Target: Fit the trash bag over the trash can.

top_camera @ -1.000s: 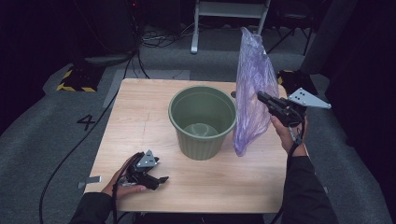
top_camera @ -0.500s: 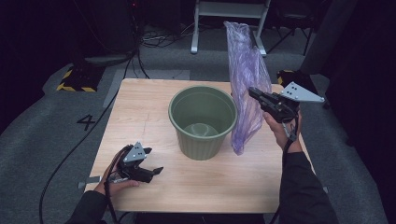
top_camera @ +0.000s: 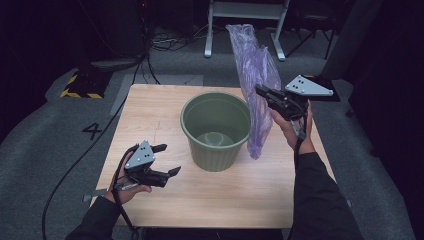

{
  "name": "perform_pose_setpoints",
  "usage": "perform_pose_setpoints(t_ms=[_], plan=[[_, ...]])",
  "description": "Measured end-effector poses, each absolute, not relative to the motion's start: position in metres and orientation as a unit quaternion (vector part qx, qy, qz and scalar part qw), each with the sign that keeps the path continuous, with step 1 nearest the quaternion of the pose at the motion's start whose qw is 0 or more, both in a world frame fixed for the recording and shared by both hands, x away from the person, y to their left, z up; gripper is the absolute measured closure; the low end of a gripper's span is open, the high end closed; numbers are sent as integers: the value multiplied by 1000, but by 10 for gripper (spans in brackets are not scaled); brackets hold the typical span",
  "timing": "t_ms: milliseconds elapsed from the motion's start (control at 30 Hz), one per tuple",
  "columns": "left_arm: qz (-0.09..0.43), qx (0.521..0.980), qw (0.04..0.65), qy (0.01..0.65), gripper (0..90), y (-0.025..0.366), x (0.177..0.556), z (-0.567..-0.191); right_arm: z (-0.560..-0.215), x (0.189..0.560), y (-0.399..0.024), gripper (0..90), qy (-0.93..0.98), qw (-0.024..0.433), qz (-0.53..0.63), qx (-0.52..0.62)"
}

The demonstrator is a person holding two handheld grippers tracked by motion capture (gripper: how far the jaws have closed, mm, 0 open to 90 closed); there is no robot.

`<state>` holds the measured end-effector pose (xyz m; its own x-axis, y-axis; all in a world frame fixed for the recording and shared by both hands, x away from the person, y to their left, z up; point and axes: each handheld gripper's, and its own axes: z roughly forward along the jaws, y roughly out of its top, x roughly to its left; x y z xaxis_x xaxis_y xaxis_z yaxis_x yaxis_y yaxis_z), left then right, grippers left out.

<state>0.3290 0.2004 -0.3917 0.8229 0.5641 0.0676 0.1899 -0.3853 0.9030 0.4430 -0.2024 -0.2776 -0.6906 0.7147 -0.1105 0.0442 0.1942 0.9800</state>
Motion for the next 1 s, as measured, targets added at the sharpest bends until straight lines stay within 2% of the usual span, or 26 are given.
perform_pose_setpoints(t_ms=[167, 233, 300, 433, 600, 1000], plan=[[187, 801, 530, 207, 156, 193, 324, -361, -275, 445, -196, 900, 715, 289, 580, 263], [226, 785, 540, 200, 169, 188, 320, -354, -272, 445, -194, 900, 716, 288, 581, 260], [238, 787, 537, 188, 185, 181, 320, -353, -268, 444, -190, 900, 718, 289, 580, 254], [205, 809, 518, 187, 174, 169, 330, -358, -260, 442, -186, 900, 715, 285, 589, 246], [188, 812, 520, 185, 164, 161, 342, -354, -254, 443, -179, 900, 713, 281, 596, 238], [179, 794, 550, 190, 162, 157, 377, -295, -238, 450, -162, 900, 708, 275, 610, 225]])
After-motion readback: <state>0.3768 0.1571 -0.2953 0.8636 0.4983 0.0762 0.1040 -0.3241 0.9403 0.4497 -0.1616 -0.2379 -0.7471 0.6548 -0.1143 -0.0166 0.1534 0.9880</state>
